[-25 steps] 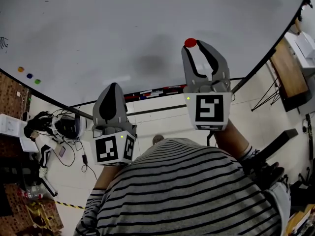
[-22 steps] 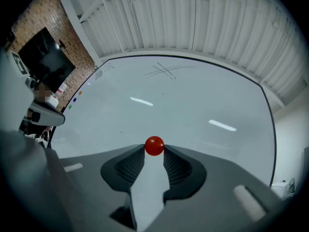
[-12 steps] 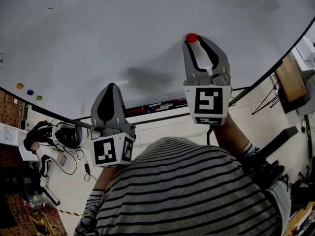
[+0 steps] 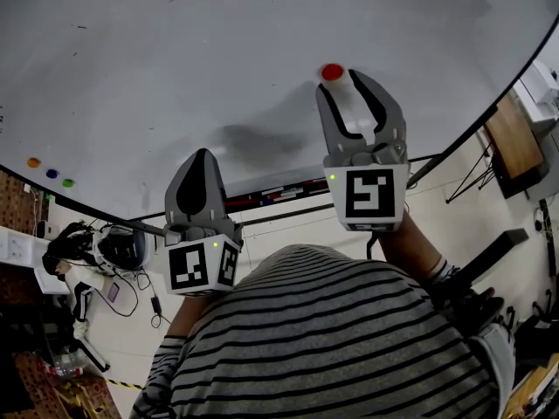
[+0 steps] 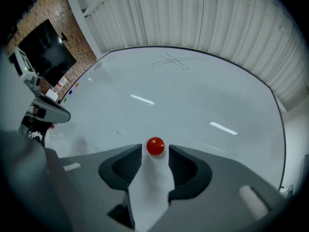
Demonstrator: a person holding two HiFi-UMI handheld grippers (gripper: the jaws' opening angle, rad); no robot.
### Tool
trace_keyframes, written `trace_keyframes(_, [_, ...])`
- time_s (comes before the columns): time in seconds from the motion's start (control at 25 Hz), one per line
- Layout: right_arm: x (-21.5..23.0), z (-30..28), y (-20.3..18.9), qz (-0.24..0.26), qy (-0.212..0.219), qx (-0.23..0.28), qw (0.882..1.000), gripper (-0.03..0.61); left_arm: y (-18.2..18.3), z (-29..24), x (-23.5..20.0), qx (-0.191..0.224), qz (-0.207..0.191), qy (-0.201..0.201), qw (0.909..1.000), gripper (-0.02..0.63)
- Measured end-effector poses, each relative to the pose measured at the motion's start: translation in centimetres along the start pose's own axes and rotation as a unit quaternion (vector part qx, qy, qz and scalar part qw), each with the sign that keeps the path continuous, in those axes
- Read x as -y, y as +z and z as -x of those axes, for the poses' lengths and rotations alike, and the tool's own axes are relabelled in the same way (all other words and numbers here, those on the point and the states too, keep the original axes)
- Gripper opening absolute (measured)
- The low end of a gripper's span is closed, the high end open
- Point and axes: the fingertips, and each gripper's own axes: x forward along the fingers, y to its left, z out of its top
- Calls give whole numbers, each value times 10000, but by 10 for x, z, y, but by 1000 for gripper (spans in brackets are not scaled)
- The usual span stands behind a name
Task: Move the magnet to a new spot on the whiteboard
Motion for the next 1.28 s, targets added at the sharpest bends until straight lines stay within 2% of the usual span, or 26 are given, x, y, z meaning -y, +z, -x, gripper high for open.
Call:
trace_keyframes(0.16, [12, 36, 3, -176, 38, 85, 9998, 166, 9, 17, 21, 44, -42, 47, 10000, 15])
trace_keyframes(0.32, [21, 85, -12, -185, 120, 3, 9998, 166, 13, 43, 53, 97, -95, 132, 9998, 15])
trace_keyframes(0.6, [41, 189, -33, -593, 230, -224, 9977, 155, 19, 121, 117, 58, -176, 374, 9991, 15])
trace_keyframes(0.72, [43, 223, -35, -656, 285, -312, 9969, 127, 21, 153, 133, 16, -193, 496, 9986, 15])
trace_keyframes(1.0, [42, 271, -27, -854, 125, -437, 9953, 10, 31, 201, 150, -27, -263, 537, 9982, 15])
trace_keyframes(1.28, [21, 279, -14, -1121, 209, -530, 9921, 0, 36, 218, 135, 55, -182, 434, 9989, 15])
